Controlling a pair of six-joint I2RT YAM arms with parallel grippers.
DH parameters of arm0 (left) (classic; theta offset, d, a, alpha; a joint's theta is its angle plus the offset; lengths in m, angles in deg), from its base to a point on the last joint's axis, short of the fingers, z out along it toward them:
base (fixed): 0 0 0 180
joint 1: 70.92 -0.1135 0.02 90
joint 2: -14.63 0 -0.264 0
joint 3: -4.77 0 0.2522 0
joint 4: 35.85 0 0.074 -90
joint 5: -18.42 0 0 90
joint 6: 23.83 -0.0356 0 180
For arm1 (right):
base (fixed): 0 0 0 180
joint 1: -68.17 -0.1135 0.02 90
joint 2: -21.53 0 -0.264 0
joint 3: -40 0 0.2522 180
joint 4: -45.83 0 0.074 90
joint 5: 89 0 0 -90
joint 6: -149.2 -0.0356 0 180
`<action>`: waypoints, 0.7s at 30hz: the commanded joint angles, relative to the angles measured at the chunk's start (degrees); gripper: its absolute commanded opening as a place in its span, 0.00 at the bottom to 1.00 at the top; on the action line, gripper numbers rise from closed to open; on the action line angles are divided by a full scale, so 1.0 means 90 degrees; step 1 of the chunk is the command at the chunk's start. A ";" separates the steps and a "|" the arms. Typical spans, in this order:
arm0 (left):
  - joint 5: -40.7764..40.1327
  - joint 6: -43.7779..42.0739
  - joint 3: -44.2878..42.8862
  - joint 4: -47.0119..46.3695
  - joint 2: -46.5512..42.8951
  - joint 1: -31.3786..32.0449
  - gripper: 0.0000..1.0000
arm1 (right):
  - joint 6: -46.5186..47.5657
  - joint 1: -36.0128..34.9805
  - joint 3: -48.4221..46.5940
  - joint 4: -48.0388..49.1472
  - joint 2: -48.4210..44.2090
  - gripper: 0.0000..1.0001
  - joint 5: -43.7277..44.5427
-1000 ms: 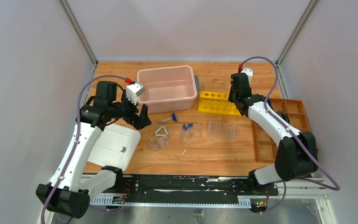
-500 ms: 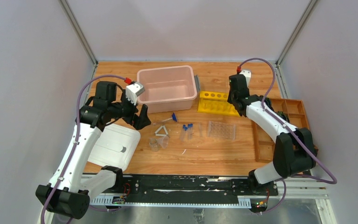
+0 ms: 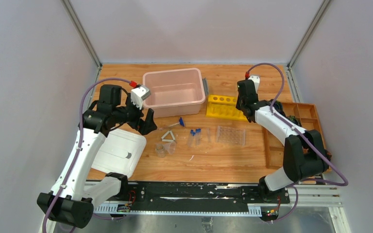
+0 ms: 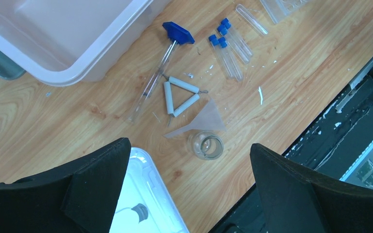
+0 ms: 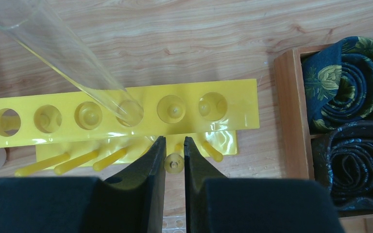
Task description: Organize the chemistry lab equipment
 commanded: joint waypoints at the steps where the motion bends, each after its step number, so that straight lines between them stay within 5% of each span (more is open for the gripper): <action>1: -0.0001 -0.0143 -0.0120 -0.0028 -0.0111 0.0040 1.00 | -0.0166 0.0056 0.0188 -0.0012 0.0036 0.00 -0.0109; 21: 0.0185 0.0005 -0.0308 -0.0032 0.0026 0.0040 1.00 | -0.0182 -0.0104 0.0557 -0.0015 -0.0411 0.00 0.0195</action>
